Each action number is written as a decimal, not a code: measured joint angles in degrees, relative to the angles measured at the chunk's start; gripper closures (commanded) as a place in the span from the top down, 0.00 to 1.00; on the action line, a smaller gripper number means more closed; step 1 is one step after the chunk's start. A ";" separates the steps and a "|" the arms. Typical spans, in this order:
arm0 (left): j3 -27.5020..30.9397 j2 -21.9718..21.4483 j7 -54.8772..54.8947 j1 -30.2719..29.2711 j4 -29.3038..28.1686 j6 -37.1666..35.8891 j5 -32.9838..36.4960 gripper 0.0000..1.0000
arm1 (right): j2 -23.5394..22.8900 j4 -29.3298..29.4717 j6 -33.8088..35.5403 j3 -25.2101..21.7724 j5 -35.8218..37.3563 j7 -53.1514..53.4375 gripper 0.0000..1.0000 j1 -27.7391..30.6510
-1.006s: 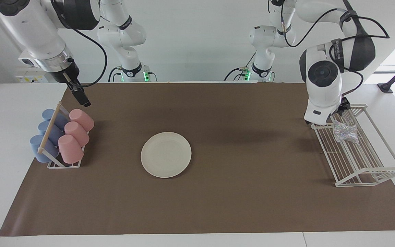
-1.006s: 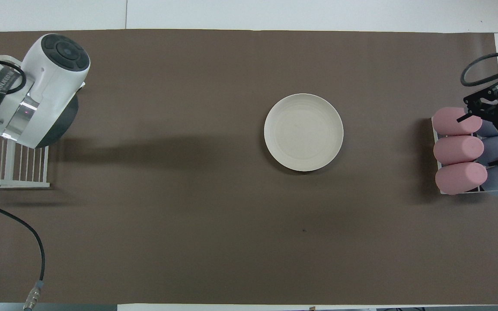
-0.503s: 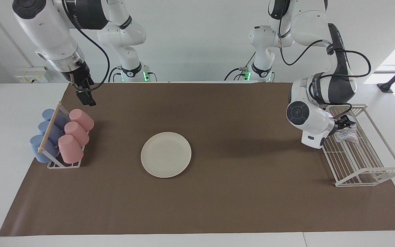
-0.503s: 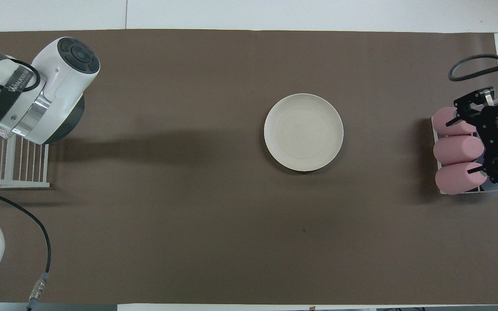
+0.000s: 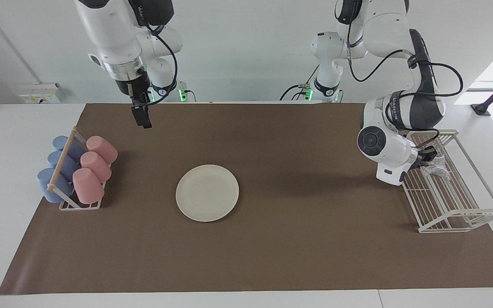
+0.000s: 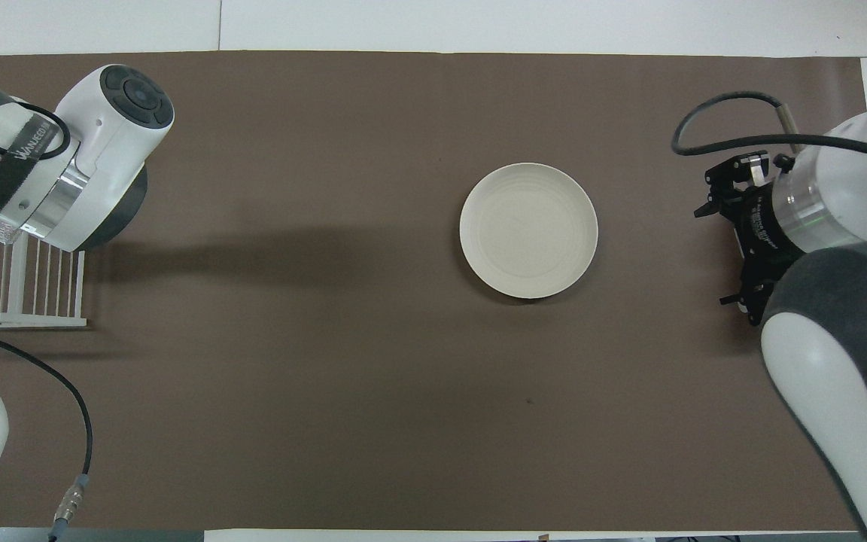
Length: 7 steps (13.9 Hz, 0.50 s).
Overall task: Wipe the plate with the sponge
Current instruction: 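Grasp the clear sponge in the wire rack with the left gripper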
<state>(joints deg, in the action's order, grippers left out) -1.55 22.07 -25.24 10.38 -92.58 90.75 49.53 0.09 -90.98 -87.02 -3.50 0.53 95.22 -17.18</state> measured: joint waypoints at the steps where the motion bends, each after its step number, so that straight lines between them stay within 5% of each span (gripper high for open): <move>1: 0.00 0.00 0.00 0.00 0.03 0.00 0.00 0.00 | 0.01 0.43 -0.45 0.10 -0.80 2.93 1.00 -0.82; 4: 0.02 -0.13 0.38 -0.01 1.59 -0.02 -1.52 0.00 | 0.00 0.85 -0.62 0.06 -1.71 4.58 1.00 -0.70; 7: 0.59 -1.58 3.95 -0.25 10.32 -4.77 -15.08 0.00 | 0.01 0.85 -0.59 -0.25 -1.74 3.42 1.00 0.04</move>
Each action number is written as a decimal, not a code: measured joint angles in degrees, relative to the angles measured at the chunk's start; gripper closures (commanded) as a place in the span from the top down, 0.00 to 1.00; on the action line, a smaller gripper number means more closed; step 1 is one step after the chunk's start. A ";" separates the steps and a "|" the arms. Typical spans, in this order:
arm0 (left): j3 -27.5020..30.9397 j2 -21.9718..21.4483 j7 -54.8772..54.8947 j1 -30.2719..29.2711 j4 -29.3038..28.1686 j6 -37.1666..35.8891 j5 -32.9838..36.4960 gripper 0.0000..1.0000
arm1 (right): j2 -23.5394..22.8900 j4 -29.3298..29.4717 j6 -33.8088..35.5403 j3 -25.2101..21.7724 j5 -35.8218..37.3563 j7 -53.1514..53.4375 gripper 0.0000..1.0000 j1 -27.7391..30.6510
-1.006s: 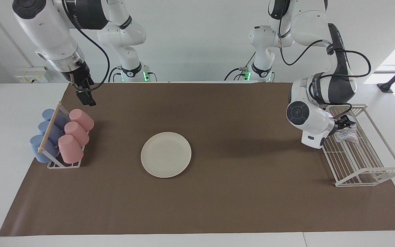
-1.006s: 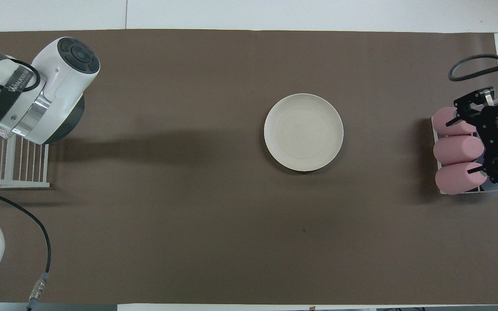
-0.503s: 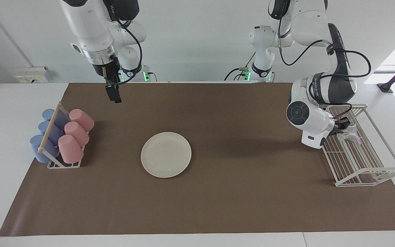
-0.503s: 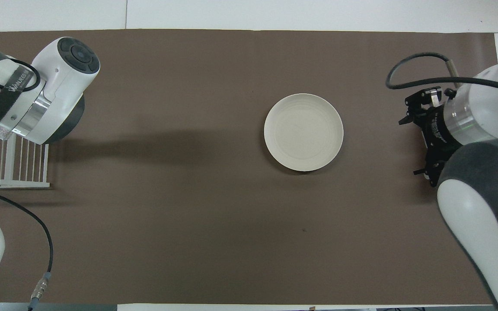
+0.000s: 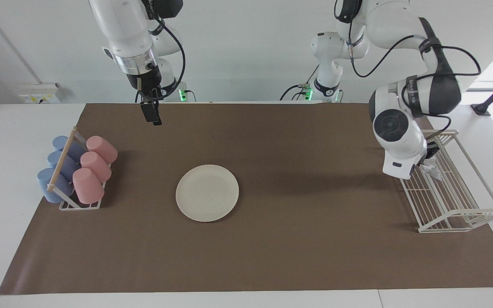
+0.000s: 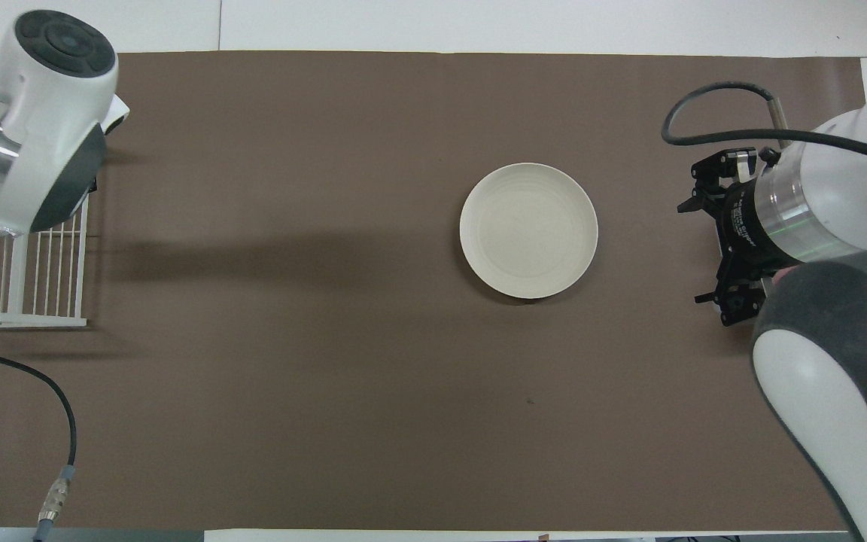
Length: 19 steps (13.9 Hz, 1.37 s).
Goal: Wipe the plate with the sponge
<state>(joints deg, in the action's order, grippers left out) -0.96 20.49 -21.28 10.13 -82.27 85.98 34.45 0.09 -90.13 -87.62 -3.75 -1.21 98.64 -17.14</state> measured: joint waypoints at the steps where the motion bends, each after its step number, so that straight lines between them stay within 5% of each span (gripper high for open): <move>1: 0.11 -0.80 1.05 -0.17 3.25 -3.10 -4.47 0.00 | 0.00 0.00 0.01 0.00 -0.02 -0.20 1.00 0.12; 5: 0.36 -4.74 1.69 -1.57 9.51 -8.24 -25.40 0.00 | 0.00 0.00 0.11 0.04 -0.07 -0.24 1.00 0.11; 12: 0.72 -8.58 -0.65 -10.93 8.55 -8.14 -63.06 0.00 | 0.06 0.00 0.18 0.27 -0.15 -0.32 1.00 -0.53; 14: 0.75 -10.89 -1.01 -11.47 3.02 -5.13 -71.54 0.00 | 0.20 0.00 0.18 0.41 -0.23 -0.32 1.00 -1.40; 19: -0.01 -22.83 7.35 -11.10 -22.47 6.18 -90.65 0.00 | 0.26 -0.07 0.35 0.44 -0.23 -0.32 1.00 -1.94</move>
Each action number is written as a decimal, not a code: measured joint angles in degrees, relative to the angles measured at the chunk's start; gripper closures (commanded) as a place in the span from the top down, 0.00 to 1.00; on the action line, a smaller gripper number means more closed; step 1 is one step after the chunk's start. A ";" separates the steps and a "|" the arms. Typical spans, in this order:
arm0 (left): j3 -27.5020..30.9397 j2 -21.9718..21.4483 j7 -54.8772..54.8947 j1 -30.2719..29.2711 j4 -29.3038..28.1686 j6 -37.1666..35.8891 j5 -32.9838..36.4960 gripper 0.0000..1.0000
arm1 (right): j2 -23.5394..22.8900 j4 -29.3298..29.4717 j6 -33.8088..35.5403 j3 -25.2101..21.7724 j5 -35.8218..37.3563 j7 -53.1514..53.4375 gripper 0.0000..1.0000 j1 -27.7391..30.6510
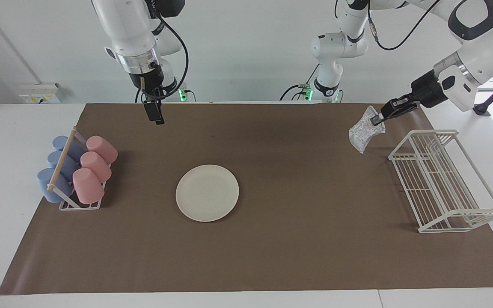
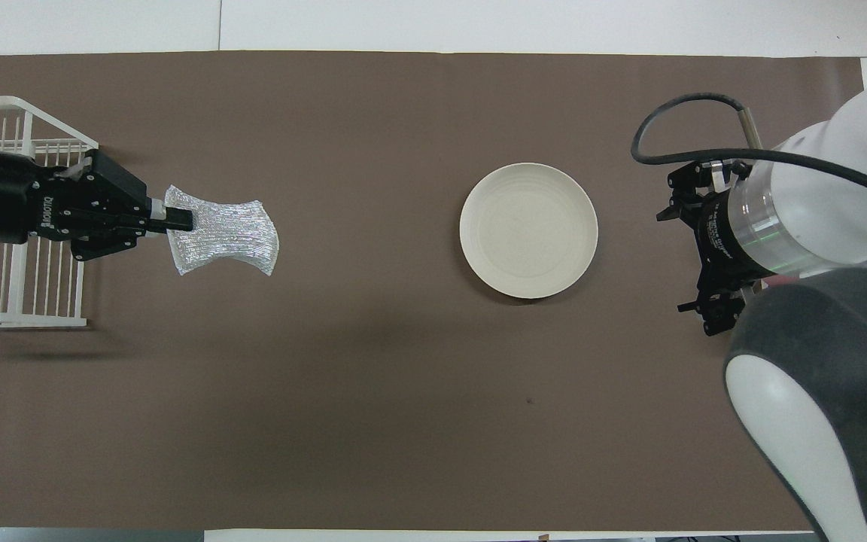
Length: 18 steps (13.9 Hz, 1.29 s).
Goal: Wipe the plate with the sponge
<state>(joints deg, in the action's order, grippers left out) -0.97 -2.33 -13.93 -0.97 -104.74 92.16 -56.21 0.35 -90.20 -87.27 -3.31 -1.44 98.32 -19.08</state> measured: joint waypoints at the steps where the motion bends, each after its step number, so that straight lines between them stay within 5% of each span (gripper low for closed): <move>1: -0.18 -2.13 2.45 0.58 -4.29 1.35 -2.85 0.00 | 0.00 0.00 0.00 -0.02 0.00 0.00 1.00 0.00; 11: -0.61 -5.73 34.60 7.79 -28.11 3.42 -27.44 0.00 | 0.03 -0.29 -0.58 1.21 -0.26 2.45 1.00 -2.36; 18: -0.75 -9.53 39.82 15.14 -35.23 7.39 -39.48 0.00 | 0.06 -2.01 -5.66 7.46 -2.41 14.11 1.00 -7.90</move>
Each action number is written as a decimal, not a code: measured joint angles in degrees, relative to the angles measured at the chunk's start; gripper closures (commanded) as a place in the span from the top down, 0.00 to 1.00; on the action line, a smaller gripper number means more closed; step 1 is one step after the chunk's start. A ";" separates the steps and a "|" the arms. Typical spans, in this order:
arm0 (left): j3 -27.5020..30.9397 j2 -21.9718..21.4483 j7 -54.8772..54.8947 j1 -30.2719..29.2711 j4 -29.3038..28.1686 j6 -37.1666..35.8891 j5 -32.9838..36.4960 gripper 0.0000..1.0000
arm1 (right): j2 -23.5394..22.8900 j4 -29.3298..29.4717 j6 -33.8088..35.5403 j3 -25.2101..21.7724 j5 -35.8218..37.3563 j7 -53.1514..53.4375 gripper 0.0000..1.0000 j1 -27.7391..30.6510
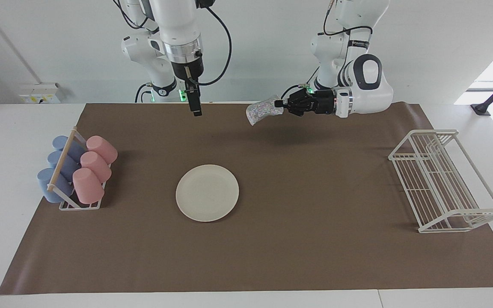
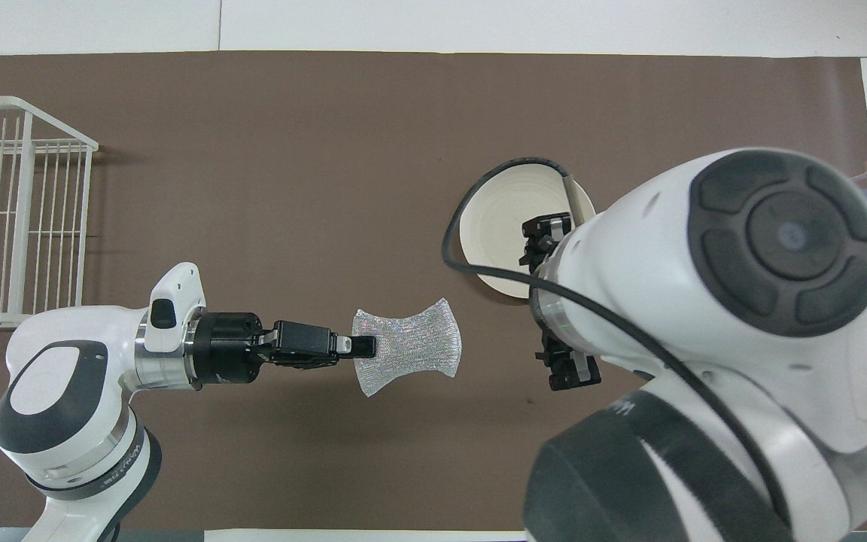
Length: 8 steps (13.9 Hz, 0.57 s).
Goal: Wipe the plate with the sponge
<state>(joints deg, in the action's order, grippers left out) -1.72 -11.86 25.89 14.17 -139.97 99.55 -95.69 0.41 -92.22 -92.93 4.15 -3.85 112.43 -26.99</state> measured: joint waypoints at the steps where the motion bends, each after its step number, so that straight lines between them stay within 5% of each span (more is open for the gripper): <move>1: 0.02 -0.12 0.01 0.42 -0.08 0.01 -0.97 0.00 | 0.01 -0.58 -0.47 0.05 -0.28 0.98 1.00 -1.83; 8: 0.02 -0.14 0.01 1.30 -0.20 0.32 -1.80 0.00 | 1.53 -5.28 -7.43 0.04 -5.66 6.56 1.00 -4.62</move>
<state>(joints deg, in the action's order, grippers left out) -1.70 -12.00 25.90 15.47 -140.17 99.87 -97.49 1.94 -97.50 -100.36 4.19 -9.52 119.00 -31.61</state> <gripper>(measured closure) 0.969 0.000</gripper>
